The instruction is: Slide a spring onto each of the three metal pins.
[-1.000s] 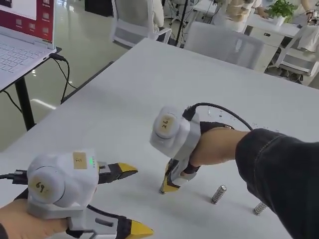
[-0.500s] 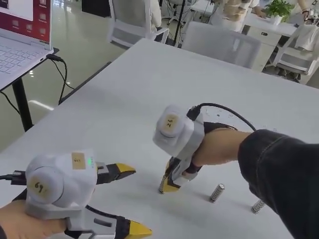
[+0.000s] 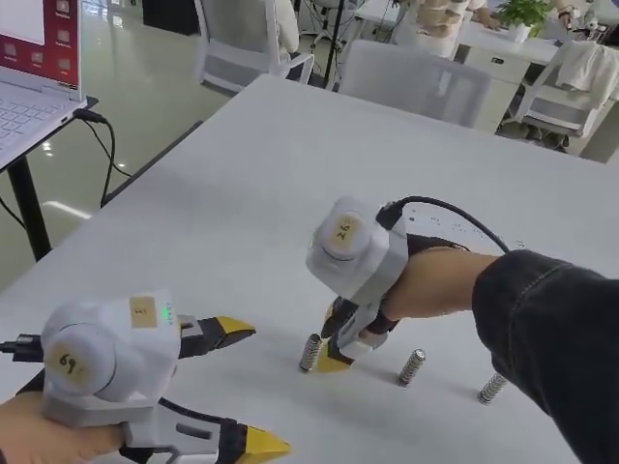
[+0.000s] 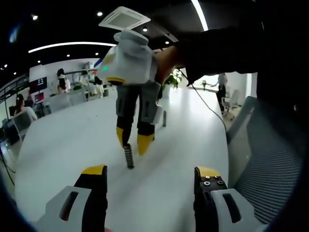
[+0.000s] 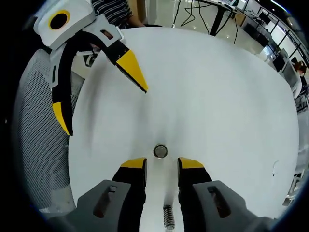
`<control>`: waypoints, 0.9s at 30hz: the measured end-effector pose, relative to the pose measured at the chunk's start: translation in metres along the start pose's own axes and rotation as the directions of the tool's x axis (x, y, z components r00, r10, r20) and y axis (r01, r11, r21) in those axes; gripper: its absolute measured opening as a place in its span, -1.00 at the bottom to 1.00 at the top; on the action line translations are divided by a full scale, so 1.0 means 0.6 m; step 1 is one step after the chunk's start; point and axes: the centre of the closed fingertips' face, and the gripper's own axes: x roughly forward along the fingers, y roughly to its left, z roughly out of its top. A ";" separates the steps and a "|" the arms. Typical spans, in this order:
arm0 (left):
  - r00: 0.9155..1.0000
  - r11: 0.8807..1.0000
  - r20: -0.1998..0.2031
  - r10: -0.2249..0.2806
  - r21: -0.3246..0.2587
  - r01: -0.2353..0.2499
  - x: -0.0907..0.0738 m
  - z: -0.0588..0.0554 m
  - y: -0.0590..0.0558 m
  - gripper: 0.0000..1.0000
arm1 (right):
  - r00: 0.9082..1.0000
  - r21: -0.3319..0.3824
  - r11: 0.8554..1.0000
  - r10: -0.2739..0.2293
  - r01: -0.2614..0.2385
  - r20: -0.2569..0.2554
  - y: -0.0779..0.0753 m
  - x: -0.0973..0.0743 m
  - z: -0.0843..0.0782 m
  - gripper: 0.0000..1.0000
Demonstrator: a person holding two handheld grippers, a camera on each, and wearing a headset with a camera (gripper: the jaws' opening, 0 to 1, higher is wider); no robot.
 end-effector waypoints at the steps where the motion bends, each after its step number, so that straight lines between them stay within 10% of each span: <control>1: 1.000 1.000 -0.001 0.000 0.001 0.000 0.000 0.000 0.000 0.38 | 1.000 0.003 1.000 0.000 0.000 0.002 0.000 -0.001 -0.002 -0.53; 27: 1.000 1.000 -0.002 0.000 -0.012 0.000 0.002 0.004 -0.002 0.44 | 0.988 0.101 0.994 -0.058 0.044 0.142 0.047 -0.044 -0.025 -0.50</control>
